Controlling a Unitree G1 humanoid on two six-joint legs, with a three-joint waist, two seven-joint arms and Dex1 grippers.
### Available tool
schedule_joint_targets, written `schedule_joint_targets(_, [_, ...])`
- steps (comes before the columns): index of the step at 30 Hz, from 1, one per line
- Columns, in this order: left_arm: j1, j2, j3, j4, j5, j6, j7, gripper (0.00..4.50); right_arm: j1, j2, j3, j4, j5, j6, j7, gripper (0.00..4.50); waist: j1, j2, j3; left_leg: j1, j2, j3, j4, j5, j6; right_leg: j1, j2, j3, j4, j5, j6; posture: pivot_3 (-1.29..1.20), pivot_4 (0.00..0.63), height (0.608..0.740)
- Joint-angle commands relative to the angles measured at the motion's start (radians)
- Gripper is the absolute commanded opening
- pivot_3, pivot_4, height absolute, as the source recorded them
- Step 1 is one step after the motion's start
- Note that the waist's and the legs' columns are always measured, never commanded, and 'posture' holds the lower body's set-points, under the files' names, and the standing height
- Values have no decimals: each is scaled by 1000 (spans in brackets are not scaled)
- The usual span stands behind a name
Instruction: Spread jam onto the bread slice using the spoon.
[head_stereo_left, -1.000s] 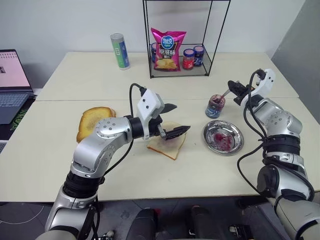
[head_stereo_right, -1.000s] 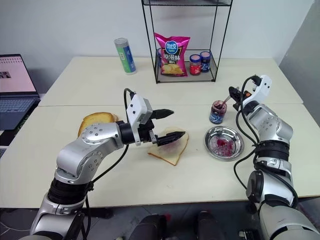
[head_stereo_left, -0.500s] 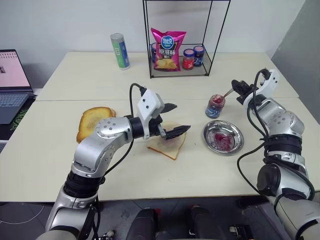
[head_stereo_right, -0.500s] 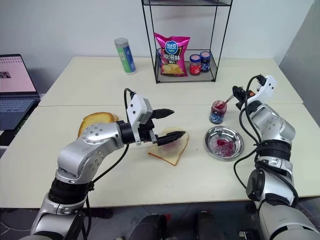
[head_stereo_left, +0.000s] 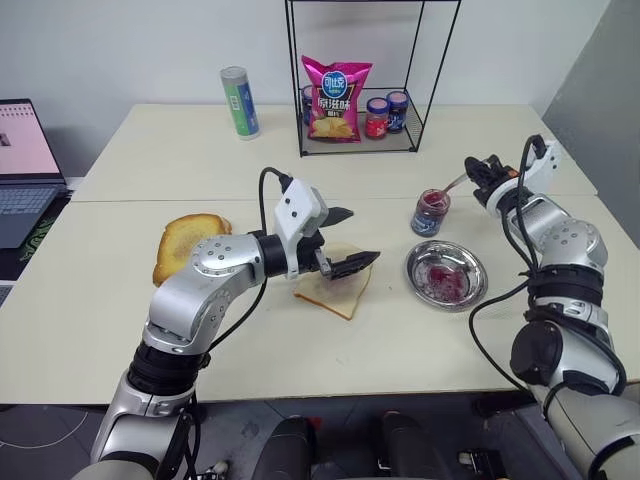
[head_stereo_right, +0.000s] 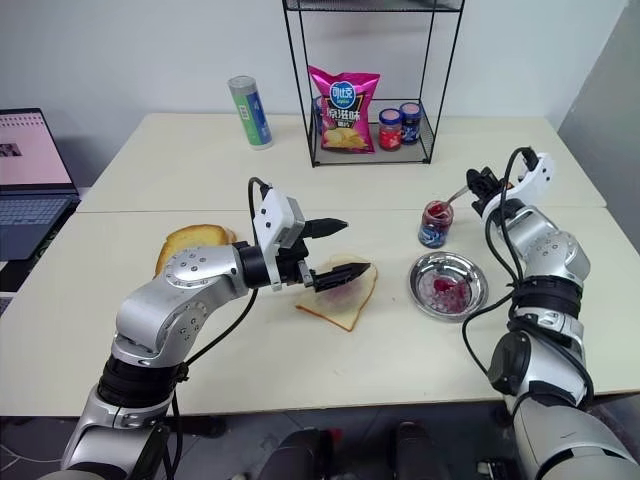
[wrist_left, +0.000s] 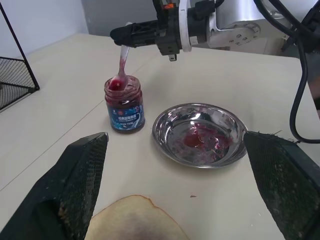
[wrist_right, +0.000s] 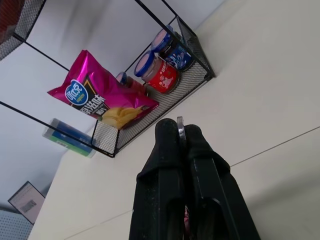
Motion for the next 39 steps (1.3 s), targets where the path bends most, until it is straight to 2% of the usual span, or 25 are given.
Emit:
schedule_joint_targets(1, [-10, 1, 11, -29, 3, -23, -1, 4500, 17, -35, 133, -80, -97, -63, 88, 53, -1, 0, 0, 0, 0, 0, 0, 0, 0, 0, 0, 0, 0, 0, 0, 0, 150, 740])
schedule_joint_targets(9, [-11, -1, 9, -35, 1, -20, -1, 4500, 82, -35, 315, -156, -248, -206, 182, 53, -1, 0, 0, 0, 0, 0, 0, 0, 0, 0, 0, 0, 0, 0, 0, 0, 150, 740])
schedule_joint_targets(13, [-8, 0, 10, -41, 0, -17, 1, 4500, 97, -38, 347, -158, -281, -236, 208, 53, -1, 0, 0, 0, 0, 0, 0, 0, 0, 0, 0, 0, 0, 0, 0, 0, 150, 740])
schedule_joint_targets(27, [-6, 0, 15, -45, -3, -11, 11, 4500, 57, 10, 152, -137, -90, -21, 130, 53, -1, 0, 0, 0, 0, 0, 0, 0, 0, 0, 0, 0, 0, 0, 0, 0, 150, 740])
schedule_joint_targets(33, [-8, 0, 13, -41, -2, -16, 9, 4500, 32, 23, 67, -117, -30, 22, 51, 53, -1, 0, 0, 0, 0, 0, 0, 0, 0, 0, 0, 0, 0, 0, 0, 0, 150, 740])
schedule_joint_targets(39, [-11, 0, 11, -35, 0, -19, 6, 4500, 27, 22, 34, -113, -7, 32, 14, 53, -1, 0, 0, 0, 0, 0, 0, 0, 0, 0, 0, 0, 0, 0, 0, 0, 150, 740])
